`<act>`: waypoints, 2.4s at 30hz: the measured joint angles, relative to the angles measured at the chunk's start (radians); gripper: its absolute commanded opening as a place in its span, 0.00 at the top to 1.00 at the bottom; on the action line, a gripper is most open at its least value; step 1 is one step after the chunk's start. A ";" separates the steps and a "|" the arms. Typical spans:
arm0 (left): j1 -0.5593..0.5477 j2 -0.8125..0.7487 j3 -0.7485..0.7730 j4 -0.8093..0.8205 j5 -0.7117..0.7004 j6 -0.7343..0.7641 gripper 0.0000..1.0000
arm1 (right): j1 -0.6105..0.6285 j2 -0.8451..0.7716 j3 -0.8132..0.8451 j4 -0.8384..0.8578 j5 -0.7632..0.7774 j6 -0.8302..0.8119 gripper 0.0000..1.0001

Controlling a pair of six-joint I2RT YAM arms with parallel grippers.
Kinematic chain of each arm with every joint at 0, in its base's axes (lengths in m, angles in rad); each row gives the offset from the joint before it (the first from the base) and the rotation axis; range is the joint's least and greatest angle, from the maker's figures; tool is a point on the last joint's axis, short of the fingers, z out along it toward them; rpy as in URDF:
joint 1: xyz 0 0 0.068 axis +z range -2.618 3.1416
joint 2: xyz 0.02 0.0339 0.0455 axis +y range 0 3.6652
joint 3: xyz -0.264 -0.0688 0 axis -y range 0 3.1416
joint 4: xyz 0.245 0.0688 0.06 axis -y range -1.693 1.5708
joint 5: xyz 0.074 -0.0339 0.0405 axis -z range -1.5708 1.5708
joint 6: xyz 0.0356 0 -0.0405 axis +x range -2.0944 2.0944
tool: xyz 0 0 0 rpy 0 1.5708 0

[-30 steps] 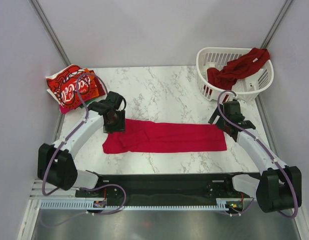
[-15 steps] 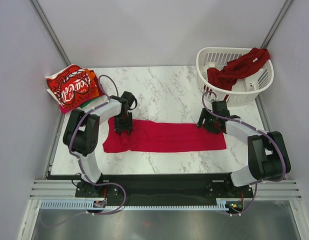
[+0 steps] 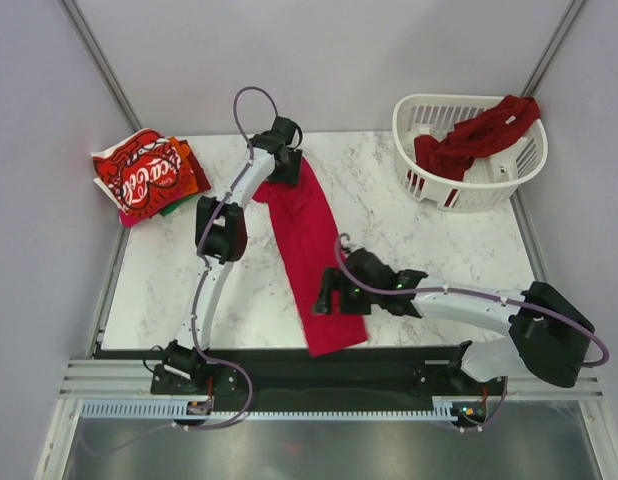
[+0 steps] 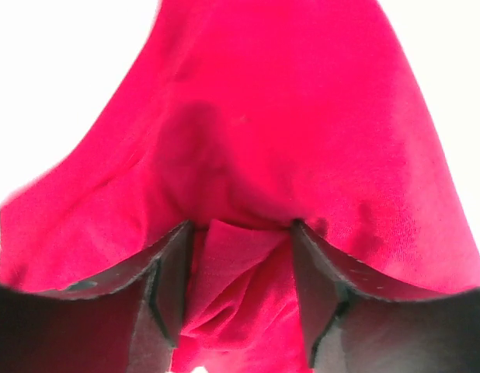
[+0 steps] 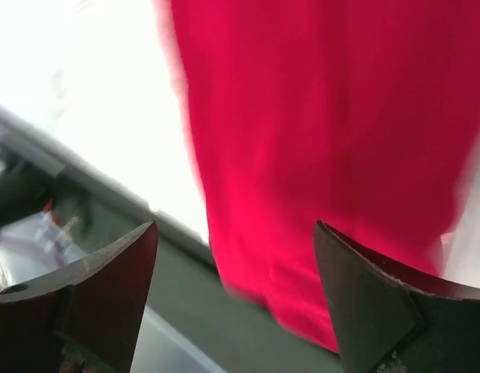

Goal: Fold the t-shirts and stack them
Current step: Fold the tshirt

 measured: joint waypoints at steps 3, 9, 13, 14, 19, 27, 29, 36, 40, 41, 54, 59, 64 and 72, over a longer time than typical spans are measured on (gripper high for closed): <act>0.000 0.042 0.076 0.053 0.043 0.069 0.18 | 0.166 0.048 0.181 -0.032 0.017 0.029 0.08; -0.026 -0.085 -0.027 0.156 0.095 0.149 0.08 | 0.224 0.051 0.368 -0.097 0.140 -0.021 0.03; -0.051 -0.235 -0.048 0.197 0.092 0.167 0.00 | 0.212 0.054 0.431 -0.193 0.274 -0.122 0.02; -0.057 -0.290 -0.068 0.210 0.079 0.169 0.00 | 0.202 0.056 0.449 -0.211 0.303 -0.149 0.03; -0.059 -0.655 -0.295 0.267 -0.019 0.167 0.00 | 0.011 0.132 0.594 -0.234 0.337 -0.280 0.08; -0.047 -1.374 -1.074 0.315 -0.038 -0.002 0.07 | -0.269 0.608 1.127 -0.195 0.248 -0.460 0.17; -0.048 -1.528 -1.302 0.304 0.018 -0.064 0.12 | -0.281 0.800 1.347 -0.204 0.231 -0.509 0.13; -0.064 -1.739 -1.650 0.250 0.172 -0.175 0.12 | -0.294 1.266 1.807 -0.232 0.220 -0.576 0.10; -0.064 -1.883 -1.693 0.252 0.217 -0.198 0.12 | -0.332 1.352 1.807 -0.227 0.229 -0.575 0.10; -0.064 -1.910 -1.698 0.259 0.226 -0.200 0.12 | -0.341 1.364 1.807 -0.224 0.235 -0.575 0.10; -0.065 -1.907 -1.729 0.280 0.253 -0.201 0.14 | -0.370 1.402 1.812 -0.124 0.214 -0.524 0.58; -0.065 -1.903 -1.729 0.283 0.253 -0.201 0.15 | -0.370 1.408 1.812 -0.114 0.191 -0.479 1.00; -0.065 -1.903 -1.729 0.283 0.252 -0.201 0.16 | -0.380 1.399 1.777 -0.085 0.257 -0.425 1.00; -0.065 -1.902 -1.729 0.283 0.251 -0.202 0.16 | -0.439 1.397 1.769 -0.071 0.317 -0.379 0.86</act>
